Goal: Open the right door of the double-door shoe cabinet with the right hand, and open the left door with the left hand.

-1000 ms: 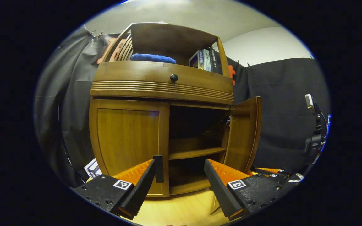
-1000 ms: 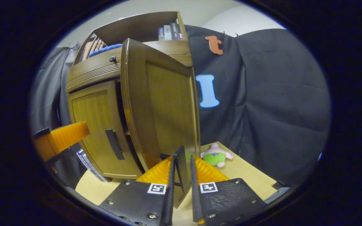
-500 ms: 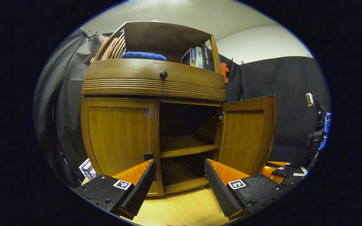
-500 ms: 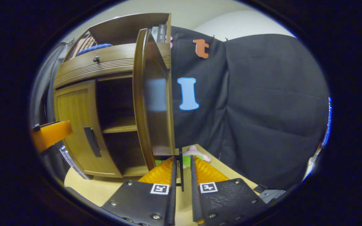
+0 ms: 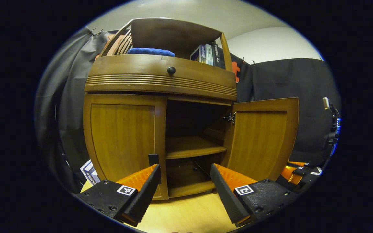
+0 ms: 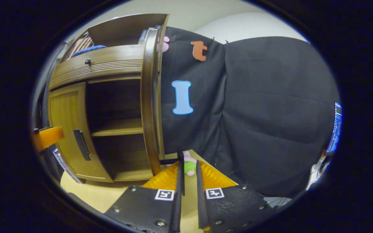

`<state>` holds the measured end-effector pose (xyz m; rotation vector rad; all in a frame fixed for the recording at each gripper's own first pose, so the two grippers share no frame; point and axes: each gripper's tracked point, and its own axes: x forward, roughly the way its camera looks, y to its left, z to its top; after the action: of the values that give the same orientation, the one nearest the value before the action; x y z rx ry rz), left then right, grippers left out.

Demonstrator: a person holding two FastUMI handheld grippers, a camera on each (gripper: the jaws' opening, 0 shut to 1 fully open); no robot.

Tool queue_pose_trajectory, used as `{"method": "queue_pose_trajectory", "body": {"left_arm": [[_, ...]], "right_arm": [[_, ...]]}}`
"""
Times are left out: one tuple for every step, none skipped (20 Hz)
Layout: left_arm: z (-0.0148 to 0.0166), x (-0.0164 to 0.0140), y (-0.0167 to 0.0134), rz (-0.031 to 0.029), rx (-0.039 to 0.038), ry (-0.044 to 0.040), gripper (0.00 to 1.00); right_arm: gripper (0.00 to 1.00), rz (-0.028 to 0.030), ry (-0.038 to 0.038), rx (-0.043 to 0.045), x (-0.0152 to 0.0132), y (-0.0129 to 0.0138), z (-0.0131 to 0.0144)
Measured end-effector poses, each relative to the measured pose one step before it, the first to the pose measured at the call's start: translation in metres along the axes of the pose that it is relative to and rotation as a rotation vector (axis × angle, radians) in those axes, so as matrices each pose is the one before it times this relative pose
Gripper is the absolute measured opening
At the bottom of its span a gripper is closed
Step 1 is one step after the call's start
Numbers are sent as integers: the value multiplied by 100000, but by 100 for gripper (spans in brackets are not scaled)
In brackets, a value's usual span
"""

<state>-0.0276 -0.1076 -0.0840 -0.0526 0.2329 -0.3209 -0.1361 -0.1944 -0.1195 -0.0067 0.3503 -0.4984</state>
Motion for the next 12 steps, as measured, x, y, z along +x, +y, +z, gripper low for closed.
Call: {"method": "queue_pose_trajectory", "body": {"left_arm": [[-116, 214, 252, 669, -299, 473, 92], [-277, 171, 173, 762, -409, 655, 92], [-201, 305, 160, 959, -468, 1032, 95], [-415, 314, 286, 881, -660, 1388, 96], [-279, 313, 117, 397, -837, 1197, 95], [-355, 326, 133, 288, -1028, 1116, 92], [-237, 259, 65, 372, -832, 990, 95], [-272, 172, 191, 872, -263, 704, 92], [-31, 206, 268, 1232, 285, 426, 96], [-139, 385, 281, 1362, 493, 312, 96], [-14, 460, 458, 1349, 541, 62, 96], [-23, 754, 598, 1391, 328, 356, 96]], "right_arm": [[21, -2495, -526, -761, 11, -499, 213], [21, -2620, -614, -829, 155, -916, 92], [21, -2263, -441, -380, -30, -1013, 109], [21, -2043, -523, 55, -177, -842, 246], [21, -2094, -351, 185, -47, -830, 134], [21, -1975, -115, 212, -61, -781, 54], [21, -964, -138, 528, -50, -455, -13], [21, -1752, -69, 212, 11, -628, 51], [21, -1623, -448, 19, 39, -460, 69], [21, -1663, -595, -110, 238, -431, 80], [21, -1529, -550, -185, -186, -554, 182], [21, -1001, -340, -262, -307, -490, -34]]}}
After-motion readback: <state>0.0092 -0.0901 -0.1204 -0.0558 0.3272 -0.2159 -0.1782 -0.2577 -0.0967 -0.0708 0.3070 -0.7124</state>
